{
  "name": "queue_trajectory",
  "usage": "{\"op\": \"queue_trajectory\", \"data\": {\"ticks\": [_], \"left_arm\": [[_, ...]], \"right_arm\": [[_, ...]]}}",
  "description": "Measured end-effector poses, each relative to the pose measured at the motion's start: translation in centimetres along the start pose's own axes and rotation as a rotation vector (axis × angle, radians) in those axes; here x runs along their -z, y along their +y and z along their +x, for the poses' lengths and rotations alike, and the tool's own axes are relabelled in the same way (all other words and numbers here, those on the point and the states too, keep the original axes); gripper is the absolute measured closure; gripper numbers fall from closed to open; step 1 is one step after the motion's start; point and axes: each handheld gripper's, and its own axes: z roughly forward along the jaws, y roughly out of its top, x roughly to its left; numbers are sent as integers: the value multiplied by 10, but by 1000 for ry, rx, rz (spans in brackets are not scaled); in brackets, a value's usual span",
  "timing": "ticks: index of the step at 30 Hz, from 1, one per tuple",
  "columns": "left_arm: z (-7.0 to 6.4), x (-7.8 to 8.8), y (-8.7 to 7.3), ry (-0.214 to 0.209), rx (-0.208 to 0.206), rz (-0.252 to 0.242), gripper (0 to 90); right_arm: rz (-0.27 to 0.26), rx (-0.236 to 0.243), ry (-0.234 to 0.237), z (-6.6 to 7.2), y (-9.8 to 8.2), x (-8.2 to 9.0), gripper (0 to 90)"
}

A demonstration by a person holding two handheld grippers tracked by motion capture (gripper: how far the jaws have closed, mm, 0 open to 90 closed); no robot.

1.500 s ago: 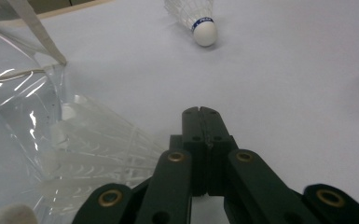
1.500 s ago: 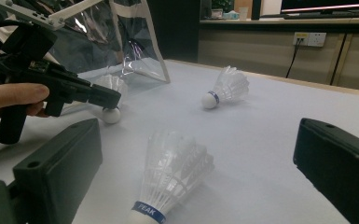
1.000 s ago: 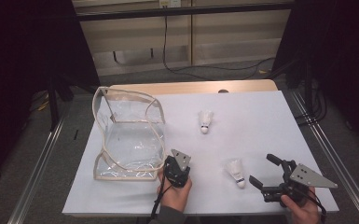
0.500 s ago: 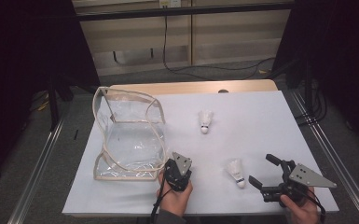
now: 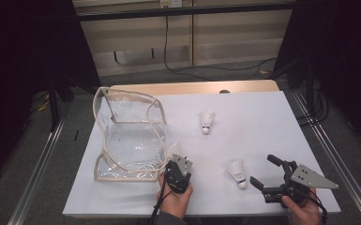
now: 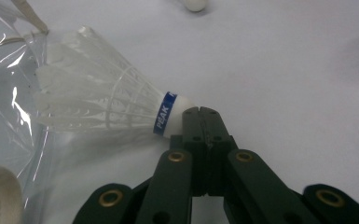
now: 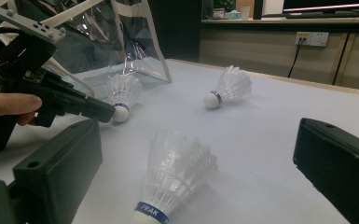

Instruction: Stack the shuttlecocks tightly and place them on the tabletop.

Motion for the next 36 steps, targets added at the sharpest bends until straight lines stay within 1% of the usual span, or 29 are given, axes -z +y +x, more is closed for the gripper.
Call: {"op": "queue_trajectory", "data": {"ticks": [1, 3, 5, 8, 11, 12, 13, 16, 19, 20, 21, 22, 28, 29, 30, 31, 32, 33, 34, 36], "left_arm": [[0, -1, 1, -1, 8, -2, 900], [-1, -4, 3, 3, 0, -4, 900], [-4, -7, 5, -3, 4, -9, 900], [-7, -11, 9, -7, -2, -6, 900], [-10, -14, 11, -21, -2, -6, 898], [-10, -16, 12, -25, 4, -7, 897], [-10, -16, 13, -26, 0, -2, 897], [-9, -17, 17, -33, 13, -11, 896], [-8, -14, 22, -17, 21, -25, 886], [-8, -12, 23, -6, 27, -32, 886], [-8, -10, 24, 6, 18, -33, 886], [-8, -9, 24, 12, 26, -37, 886], [-6, -5, 15, 67, 29, -19, 900], [-5, -5, 13, 62, 47, -25, 900], [-3, -5, 12, 66, 56, -33, 900], [-3, -5, 12, 80, 56, -27, 900], [-1, -5, 11, 81, 65, -32, 900], [0, -5, 11, 87, 65, -34, 900], [1, -5, 11, 85, 62, -32, 900], [0, -6, 12, 61, 76, -27, 900]], "right_arm": [[6, 5, 0, 0, 0, 0, 6], [4, 5, 3, 0, 0, -1, 7], [4, 7, 2, 0, 0, -1, 7], [4, 3, -1, -1, 0, 0, 7], [1, 2, -3, -1, 0, 1, 7], [1, 1, -3, -1, 0, 1, 7], [0, 3, -3, -1, 0, 1, 7], [-1, 7, 0, -1, 1, 1, 7], [-2, 9, -1, -1, 1, 1, 7], [-2, 7, -2, -1, 1, 1, 6], [-2, 5, -2, -1, 0, 1, 6], [0, 5, -2, -1, 0, 1, 6], [-1, 4, 3, 1, 0, 1, 7], [-1, 7, 4, 1, 0, 1, 6], [-1, 6, 6, 1, 0, 1, 7], [-1, 8, 5, 1, 0, 1, 7], [1, 8, 4, 1, 1, 1, 6], [2, 7, 5, 1, 0, 1, 7], [3, 8, 4, 2, 0, 0, 7], [2, 9, 4, 1, 0, 0, 6]]}}
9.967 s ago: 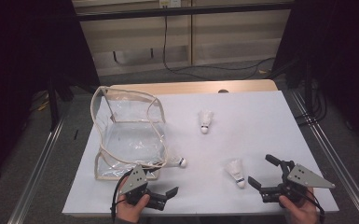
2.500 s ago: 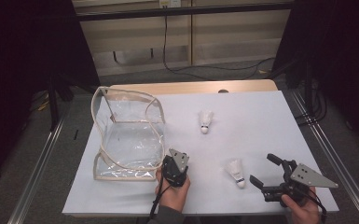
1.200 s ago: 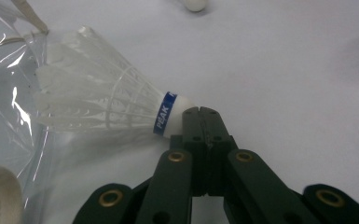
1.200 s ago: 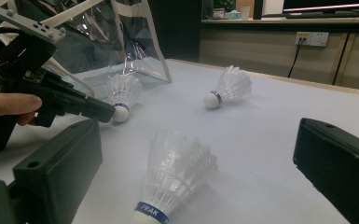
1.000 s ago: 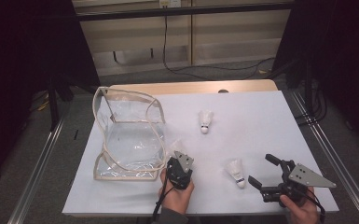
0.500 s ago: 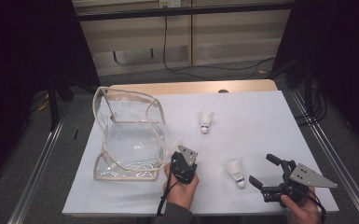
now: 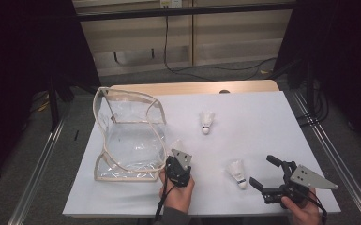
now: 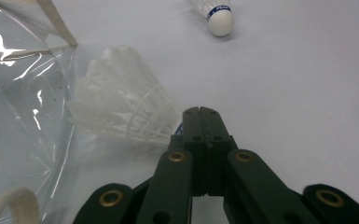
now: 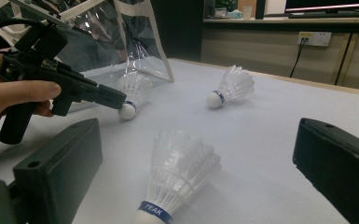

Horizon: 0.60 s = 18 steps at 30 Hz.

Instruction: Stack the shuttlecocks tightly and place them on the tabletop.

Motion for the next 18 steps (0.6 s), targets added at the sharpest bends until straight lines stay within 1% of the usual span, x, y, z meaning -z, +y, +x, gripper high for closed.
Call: {"op": "queue_trajectory", "data": {"ticks": [2, 4, 5, 6, 8, 9, 11, 13, 14, 15, 17, 18], "left_arm": [[-2, -3, -1, -15, 13, -4, 900], [-5, -8, -1, -25, 11, -7, 900], [-7, -9, 0, -22, -7, 10, 900], [-7, -10, 1, -30, -8, 3, 900], [-8, -8, 3, -23, -11, -19, 900], [-8, -7, 4, -27, -6, -25, 900], [-8, -4, 4, -15, -10, -31, 900], [-5, -3, 3, 5, -20, -25, 900], [-4, -2, 2, 10, -13, -24, 900], [-2, -1, 1, 14, -14, -24, 900], [0, 1, 0, 32, -5, -29, 900], [1, 1, 0, 32, -9, -30, 900]], "right_arm": [[1, -1, 0, -1, 0, 0, 6], [1, -4, 0, -1, 0, -1, 7], [1, 1, 1, 0, 0, 0, 7], [1, 1, 1, 0, 0, 0, 7], [1, -2, 2, 0, -1, 0, 7], [1, -2, 2, 0, -1, 0, 7], [3, -2, 1, -1, -1, 0, 7], [3, -6, 1, -1, -1, 1, 7], [1, -5, 0, -1, -1, 1, 7], [-1, -6, 2, -1, -1, 1, 7], [3, -5, 1, 0, 0, 1, 7], [2, -5, 2, 0, 0, 0, 7]]}}
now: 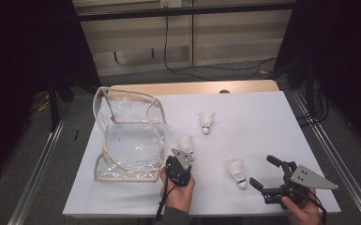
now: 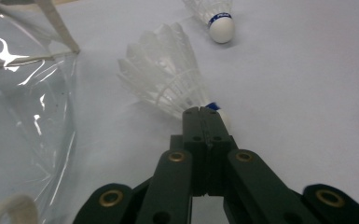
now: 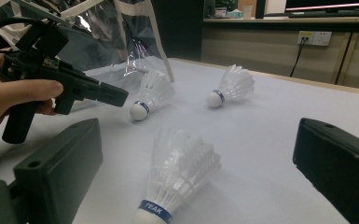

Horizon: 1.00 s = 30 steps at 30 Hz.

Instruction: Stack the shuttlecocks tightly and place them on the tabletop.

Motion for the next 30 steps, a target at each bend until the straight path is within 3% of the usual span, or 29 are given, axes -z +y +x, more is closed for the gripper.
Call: {"op": "queue_trajectory", "data": {"ticks": [5, 8, 17, 30], "left_arm": [[-2, -6, -1, -16, 14, 13, 900], [-5, -10, -1, -14, -6, 30, 897], [-14, -15, 4, -37, -18, 13, 888], [-14, -18, 9, -63, -2, 19, 882]], "right_arm": [[0, 1, 3, 1, 0, -1, 7], [1, 5, 4, 1, 0, -1, 8], [0, 1, 2, 0, 0, 0, 8], [-6, 4, -2, -1, 1, 2, 8]]}}
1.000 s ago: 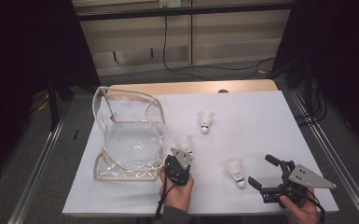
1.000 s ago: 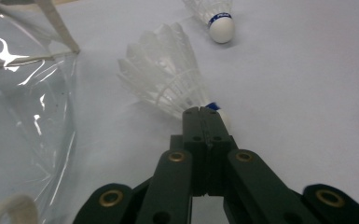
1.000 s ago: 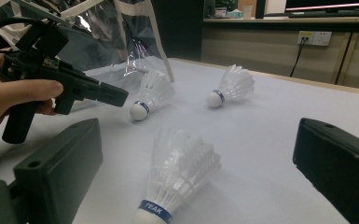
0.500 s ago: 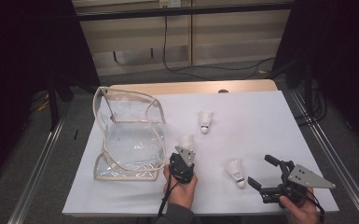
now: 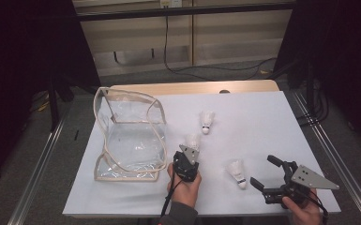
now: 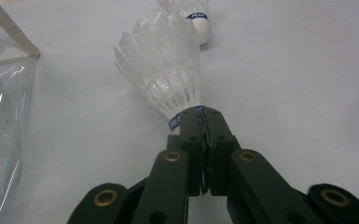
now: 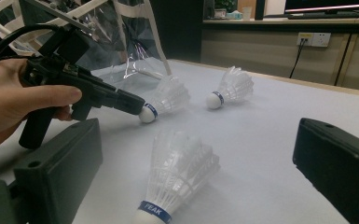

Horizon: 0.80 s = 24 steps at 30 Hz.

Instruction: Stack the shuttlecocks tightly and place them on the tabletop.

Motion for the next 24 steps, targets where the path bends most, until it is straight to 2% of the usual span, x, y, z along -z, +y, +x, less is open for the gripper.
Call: {"op": "queue_trajectory", "data": {"ticks": [12, 19, 22, 24], "left_arm": [[2, 1, 15, -29, 39, -15, 838], [4, 0, 40, -15, 49, -37, 660], [7, -3, 53, -6, 34, -46, 616], [8, -7, 60, -12, 33, -30, 558]], "right_arm": [[2, -4, -1, 0, 0, 0, 8], [3, -4, 1, 0, 0, 0, 9], [2, -2, 0, 0, 0, 0, 9], [2, -4, -1, 0, 0, 1, 9]]}}
